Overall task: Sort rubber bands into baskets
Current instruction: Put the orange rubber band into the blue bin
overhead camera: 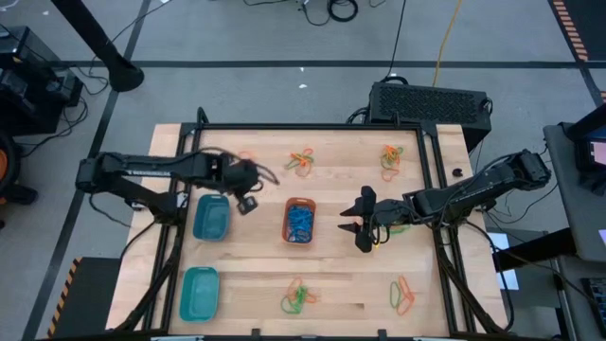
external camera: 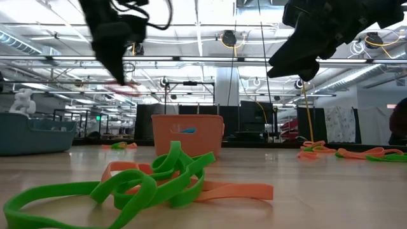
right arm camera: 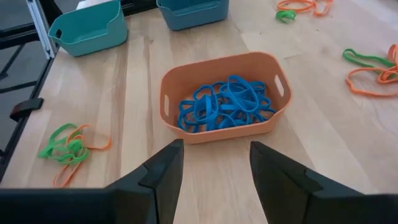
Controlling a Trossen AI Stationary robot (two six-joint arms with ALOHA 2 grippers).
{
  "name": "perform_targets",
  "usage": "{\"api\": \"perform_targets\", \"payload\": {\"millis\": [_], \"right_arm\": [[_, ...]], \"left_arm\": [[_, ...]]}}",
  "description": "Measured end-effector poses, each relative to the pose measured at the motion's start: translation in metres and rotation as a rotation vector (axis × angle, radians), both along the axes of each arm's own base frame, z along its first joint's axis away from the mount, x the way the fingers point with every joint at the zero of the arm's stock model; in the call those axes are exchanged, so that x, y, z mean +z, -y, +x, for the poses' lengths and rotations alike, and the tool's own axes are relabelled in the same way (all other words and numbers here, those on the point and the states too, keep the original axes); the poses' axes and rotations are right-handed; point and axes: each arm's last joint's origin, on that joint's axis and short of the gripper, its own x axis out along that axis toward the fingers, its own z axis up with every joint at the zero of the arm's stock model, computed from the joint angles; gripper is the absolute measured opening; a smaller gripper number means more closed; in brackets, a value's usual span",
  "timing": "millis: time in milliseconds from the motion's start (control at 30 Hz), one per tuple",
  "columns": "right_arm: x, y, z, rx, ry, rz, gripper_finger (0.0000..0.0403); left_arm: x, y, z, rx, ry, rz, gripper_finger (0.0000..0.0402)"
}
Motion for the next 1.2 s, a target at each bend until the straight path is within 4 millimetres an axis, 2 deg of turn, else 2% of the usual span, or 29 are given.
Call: {"api": "perform_targets", "payload": {"millis": [200,533,900,1200], "right_arm": [[0.000,0.000,0.000,-0.002,0.003,0.003,0.0176],[0.001,0.000,0.000,-0.011,0.007,0.020,0.0176],[0.001,0.000,0.000,-0.011,0.008,0.020,0.0176],[0.001,0.000,0.000,-0.011,0.008,0.020,0.0176]], "left_arm": [[-0.006,0.032,-0.022,0.114,-0.169,0.049,0.0000],[-0.045,0.061,-0.050,0.221,-0.341,0.003,0.0000],[-0.067,0.071,-0.067,0.242,-0.420,-0.004,0.0003],[-0.070,0.070,-0.069,0.237,-0.427,0.016,0.0027]]}}
